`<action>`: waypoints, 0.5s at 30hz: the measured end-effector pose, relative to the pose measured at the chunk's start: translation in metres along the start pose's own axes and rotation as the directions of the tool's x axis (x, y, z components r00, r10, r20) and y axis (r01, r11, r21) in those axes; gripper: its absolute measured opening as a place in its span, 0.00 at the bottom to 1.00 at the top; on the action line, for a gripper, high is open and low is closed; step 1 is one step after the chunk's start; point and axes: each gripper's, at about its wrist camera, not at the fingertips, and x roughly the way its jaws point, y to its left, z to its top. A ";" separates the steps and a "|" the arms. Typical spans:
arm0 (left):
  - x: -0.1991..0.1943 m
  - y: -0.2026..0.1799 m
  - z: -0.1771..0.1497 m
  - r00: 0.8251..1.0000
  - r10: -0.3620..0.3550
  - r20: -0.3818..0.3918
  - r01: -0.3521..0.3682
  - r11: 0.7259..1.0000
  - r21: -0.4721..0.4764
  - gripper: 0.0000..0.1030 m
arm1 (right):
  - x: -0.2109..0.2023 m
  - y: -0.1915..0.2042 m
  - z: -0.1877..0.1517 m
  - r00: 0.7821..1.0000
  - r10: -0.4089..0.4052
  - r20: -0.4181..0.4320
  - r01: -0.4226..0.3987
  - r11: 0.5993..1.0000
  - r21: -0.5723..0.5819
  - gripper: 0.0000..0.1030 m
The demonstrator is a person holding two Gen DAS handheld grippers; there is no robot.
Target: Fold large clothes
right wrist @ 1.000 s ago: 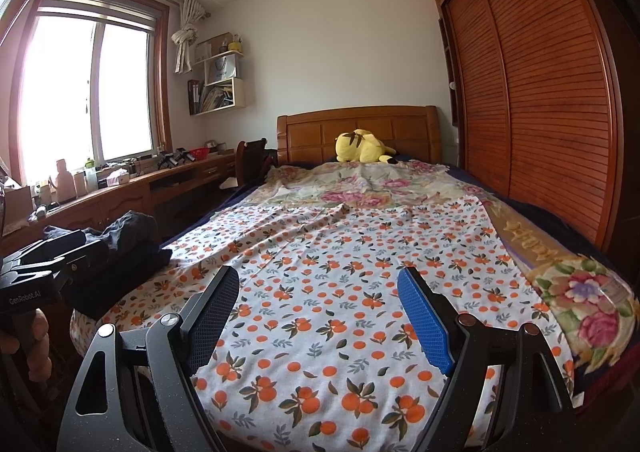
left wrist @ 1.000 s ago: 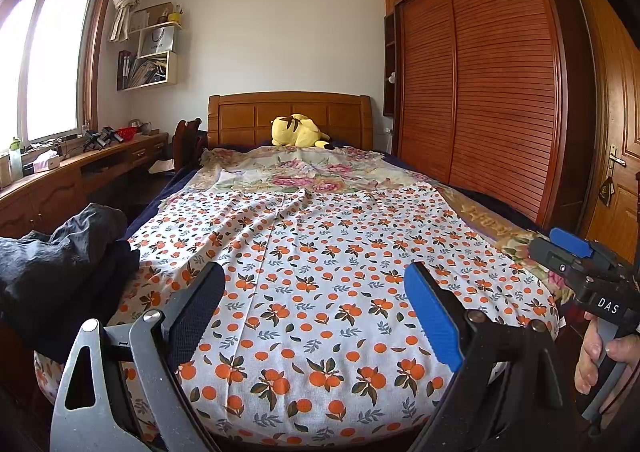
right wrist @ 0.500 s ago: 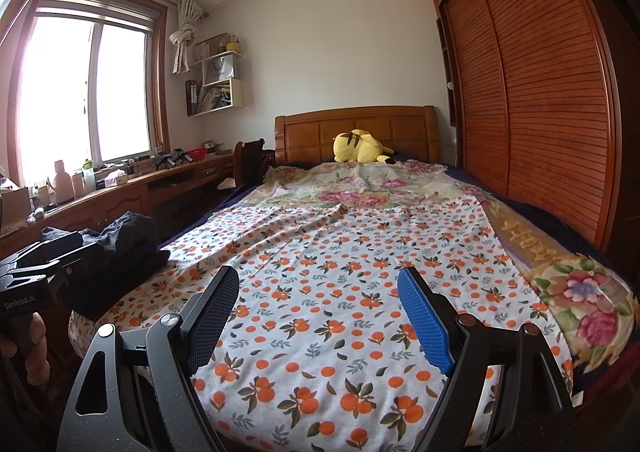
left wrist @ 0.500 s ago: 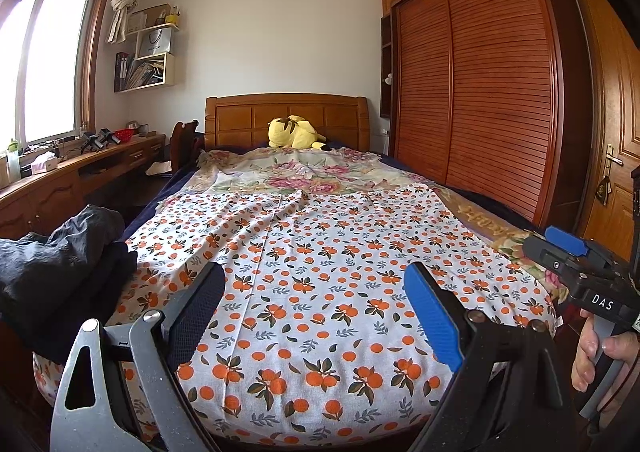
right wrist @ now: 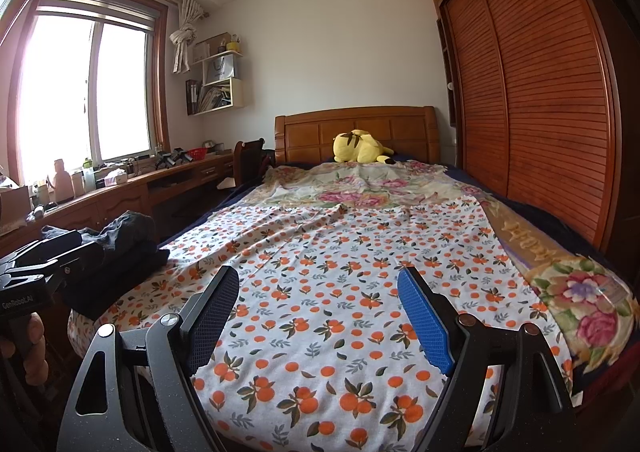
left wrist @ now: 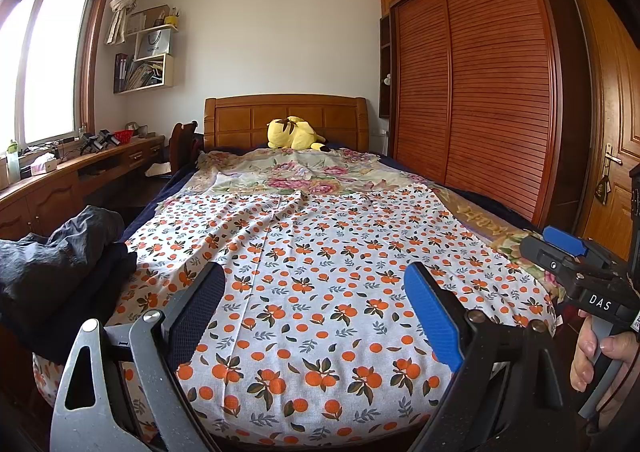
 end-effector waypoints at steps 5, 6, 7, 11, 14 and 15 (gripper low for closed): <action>0.000 0.000 0.000 1.000 0.000 0.000 0.000 1.000 0.000 0.89 | -0.001 0.000 -0.001 1.000 -0.002 0.001 0.002 1.000 -0.001 0.81; 0.000 0.000 0.001 1.000 0.000 0.000 0.000 1.000 0.000 0.89 | -0.001 0.000 -0.001 1.000 -0.002 0.002 0.002 1.000 -0.001 0.81; 0.000 0.000 0.000 1.000 0.000 0.000 0.000 1.000 -0.001 0.89 | -0.001 0.000 -0.001 1.000 -0.002 0.002 0.002 1.000 -0.001 0.81; 0.000 0.000 0.001 1.000 0.000 0.000 0.000 1.000 0.000 0.89 | -0.001 0.000 -0.001 1.000 -0.002 0.001 0.002 1.000 -0.001 0.81; 0.000 0.000 0.001 1.000 0.001 -0.001 -0.001 1.000 0.001 0.89 | -0.001 0.000 -0.001 1.000 -0.002 0.002 0.002 1.000 -0.001 0.81; 0.000 0.000 0.000 1.000 0.001 -0.001 -0.001 1.000 0.002 0.89 | -0.001 0.000 -0.001 1.000 -0.002 0.002 0.002 1.000 0.000 0.81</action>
